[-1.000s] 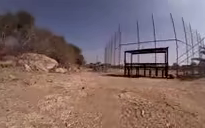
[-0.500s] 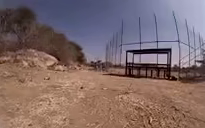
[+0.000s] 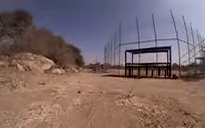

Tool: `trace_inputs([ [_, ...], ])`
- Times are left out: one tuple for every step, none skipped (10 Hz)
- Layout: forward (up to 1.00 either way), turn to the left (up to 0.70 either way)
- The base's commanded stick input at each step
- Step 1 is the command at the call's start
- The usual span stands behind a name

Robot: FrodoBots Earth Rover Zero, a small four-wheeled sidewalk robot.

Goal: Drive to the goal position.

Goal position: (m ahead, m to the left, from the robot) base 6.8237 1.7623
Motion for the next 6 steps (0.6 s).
trace_inputs([
  [0.50, 0.00],
  [0.50, 0.00],
  [0.50, 0.00],
  [0.50, 0.00],
  [0.50, 0.00],
  [0.50, 0.00],
])
